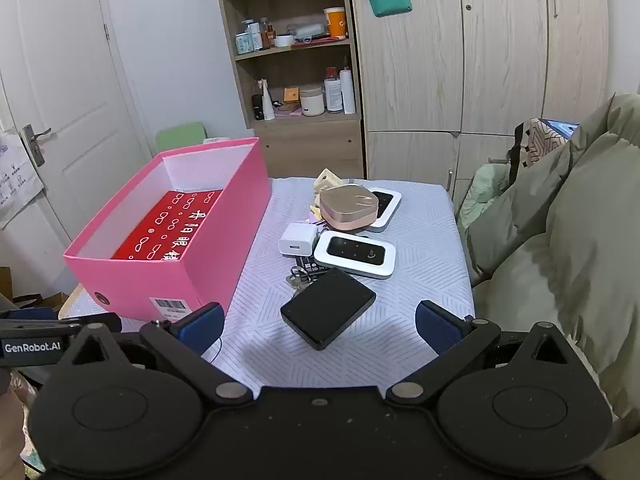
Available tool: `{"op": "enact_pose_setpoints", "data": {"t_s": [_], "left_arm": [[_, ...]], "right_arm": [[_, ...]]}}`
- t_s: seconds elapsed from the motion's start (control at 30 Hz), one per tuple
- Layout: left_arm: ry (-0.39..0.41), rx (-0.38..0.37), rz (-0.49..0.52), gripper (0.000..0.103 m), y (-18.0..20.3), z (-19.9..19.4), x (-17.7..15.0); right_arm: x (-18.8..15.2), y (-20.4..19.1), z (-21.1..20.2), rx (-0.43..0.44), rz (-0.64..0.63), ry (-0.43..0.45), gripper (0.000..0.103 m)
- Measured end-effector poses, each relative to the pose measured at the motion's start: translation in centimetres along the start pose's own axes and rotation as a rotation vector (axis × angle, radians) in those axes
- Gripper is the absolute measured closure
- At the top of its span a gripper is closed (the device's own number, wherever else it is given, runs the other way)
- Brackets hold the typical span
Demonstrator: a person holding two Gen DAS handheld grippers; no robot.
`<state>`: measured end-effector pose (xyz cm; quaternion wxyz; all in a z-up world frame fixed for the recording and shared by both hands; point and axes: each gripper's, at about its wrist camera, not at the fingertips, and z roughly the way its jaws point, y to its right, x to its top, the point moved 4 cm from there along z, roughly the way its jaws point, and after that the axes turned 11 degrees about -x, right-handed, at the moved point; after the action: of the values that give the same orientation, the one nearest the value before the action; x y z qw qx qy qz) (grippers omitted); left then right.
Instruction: Organize rigid objects
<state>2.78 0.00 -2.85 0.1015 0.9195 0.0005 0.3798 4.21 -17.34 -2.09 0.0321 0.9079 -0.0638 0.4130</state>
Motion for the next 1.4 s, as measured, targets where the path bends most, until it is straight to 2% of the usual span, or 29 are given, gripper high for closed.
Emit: {"op": "enact_pose_setpoints", "data": {"t_s": [0.2, 0.67, 1.03, 1.4], "left_arm": [[0.001, -0.023, -0.028, 0.0, -0.1, 0.2, 0.1], [-0.007, -0.059, 0.013, 0.001, 1.9, 0.4, -0.3], [-0.014, -0.055, 0.047, 0.001, 3.9, 0.3, -0.8], [0.032, -0.038, 0.051, 0.001, 4.1, 0.2, -0.9]], "right_arm": [[-0.3, -0.1, 0.0, -0.003, -0.004, 0.009, 0.0], [-0.9, 1.2, -0.1, -0.022, -0.009, 0.035, 0.0], [-1.4, 3.1, 0.3, -0.053, 0.014, 0.037, 0.0], [-1.7, 3.0, 0.4, -0.101, -0.02, 0.056, 0.0]]}}
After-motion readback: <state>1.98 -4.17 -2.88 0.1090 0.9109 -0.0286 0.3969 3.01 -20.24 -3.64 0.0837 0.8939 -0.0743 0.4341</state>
